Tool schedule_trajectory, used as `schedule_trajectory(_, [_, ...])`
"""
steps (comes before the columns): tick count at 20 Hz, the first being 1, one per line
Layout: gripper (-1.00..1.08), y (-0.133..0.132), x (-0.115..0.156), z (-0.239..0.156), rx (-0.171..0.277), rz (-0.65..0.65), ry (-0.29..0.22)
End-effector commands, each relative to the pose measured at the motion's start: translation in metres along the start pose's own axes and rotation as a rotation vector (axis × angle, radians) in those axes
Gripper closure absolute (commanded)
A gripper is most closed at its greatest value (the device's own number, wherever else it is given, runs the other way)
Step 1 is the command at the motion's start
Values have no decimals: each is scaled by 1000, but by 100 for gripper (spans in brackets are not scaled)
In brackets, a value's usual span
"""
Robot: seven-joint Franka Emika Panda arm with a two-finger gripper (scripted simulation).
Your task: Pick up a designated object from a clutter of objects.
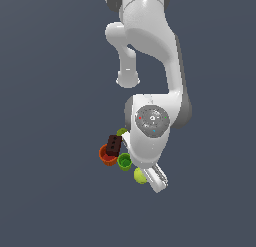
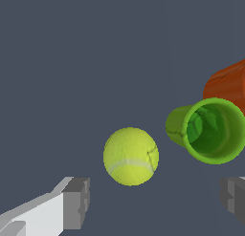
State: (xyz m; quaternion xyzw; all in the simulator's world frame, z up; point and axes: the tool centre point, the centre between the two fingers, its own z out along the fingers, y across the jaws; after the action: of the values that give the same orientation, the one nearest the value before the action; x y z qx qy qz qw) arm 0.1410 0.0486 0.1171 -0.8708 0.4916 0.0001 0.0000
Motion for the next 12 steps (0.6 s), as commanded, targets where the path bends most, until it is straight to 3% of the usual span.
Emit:
schedule_trajectory(1, [-92, -4, -1, 9, 1, 38, 0])
schedule_trajectory(12, [-92, -10, -4, 25, -1, 95, 0])
